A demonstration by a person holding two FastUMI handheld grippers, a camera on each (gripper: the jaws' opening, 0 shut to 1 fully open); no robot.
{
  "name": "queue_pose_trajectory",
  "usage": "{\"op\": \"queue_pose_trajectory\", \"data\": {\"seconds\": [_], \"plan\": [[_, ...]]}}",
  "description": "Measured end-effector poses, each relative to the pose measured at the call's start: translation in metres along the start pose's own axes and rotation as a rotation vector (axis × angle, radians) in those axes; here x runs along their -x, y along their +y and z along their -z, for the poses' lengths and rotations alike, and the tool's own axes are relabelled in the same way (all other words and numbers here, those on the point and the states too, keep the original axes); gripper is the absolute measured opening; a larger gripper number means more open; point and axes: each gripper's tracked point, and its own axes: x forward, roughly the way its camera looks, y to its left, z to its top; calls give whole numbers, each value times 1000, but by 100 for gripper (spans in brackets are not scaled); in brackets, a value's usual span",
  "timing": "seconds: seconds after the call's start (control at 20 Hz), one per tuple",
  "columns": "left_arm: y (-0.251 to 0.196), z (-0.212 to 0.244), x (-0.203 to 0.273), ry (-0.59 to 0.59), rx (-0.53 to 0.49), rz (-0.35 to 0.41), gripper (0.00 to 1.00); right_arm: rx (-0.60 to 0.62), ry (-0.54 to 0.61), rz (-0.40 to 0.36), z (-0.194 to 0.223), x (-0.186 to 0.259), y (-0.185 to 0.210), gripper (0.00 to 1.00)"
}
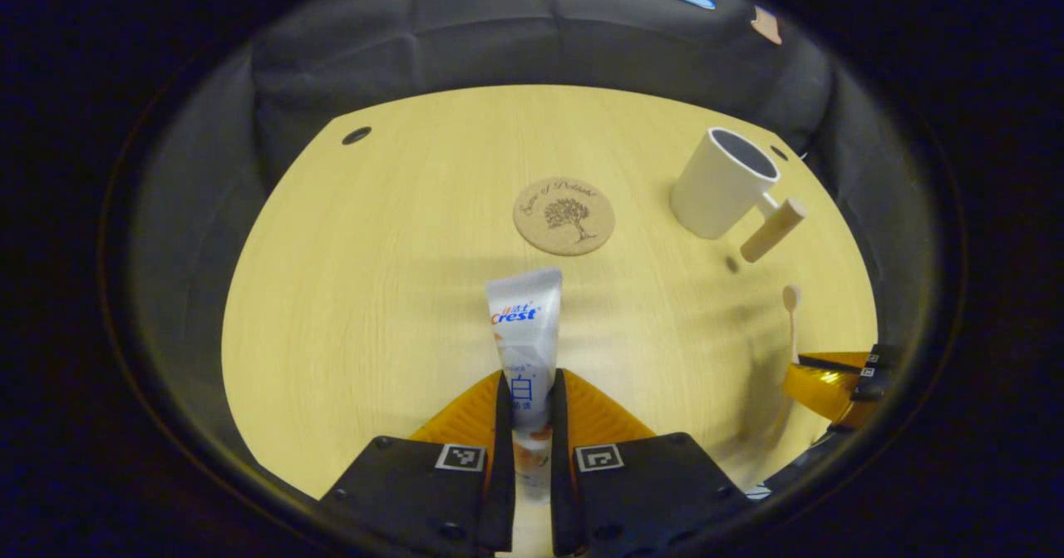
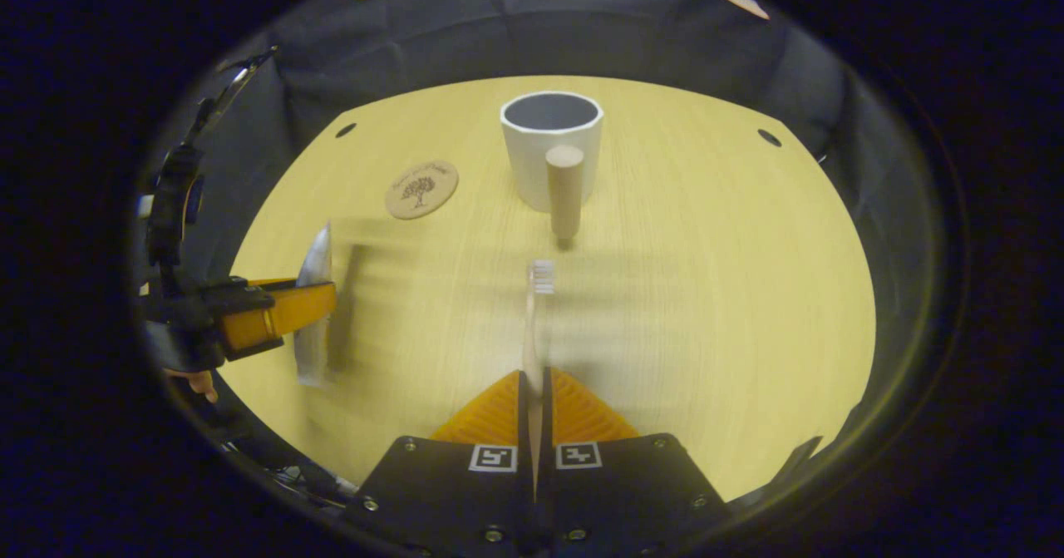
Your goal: Put the toothbrush and toothpaste on the desktop into the cup, then pick up the cup and place it on the coaster on the desktop.
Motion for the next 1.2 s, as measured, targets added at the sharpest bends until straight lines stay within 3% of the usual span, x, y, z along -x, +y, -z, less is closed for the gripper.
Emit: {"op": "queue_pose_trajectory", "data": {"seconds": [0.4,0.7,0.9,0.95,1.0,1.2], "plan": [[-12,-50,30,-228,9,35,25,64,-294,-40,-54,28,24,2],[-17,-99,61,-420,16,49,25,116,-571,-6,-119,55,24,2],[-20,-136,80,-523,28,74,25,145,-699,19,-156,67,24,2],[-20,-145,85,-557,28,76,24,148,-725,23,-165,70,24,6],[-23,-155,90,-592,26,84,25,151,-745,25,-171,69,24,2],[-33,-187,103,-691,24,122,25,161,-812,28,-198,68,23,2]]}}
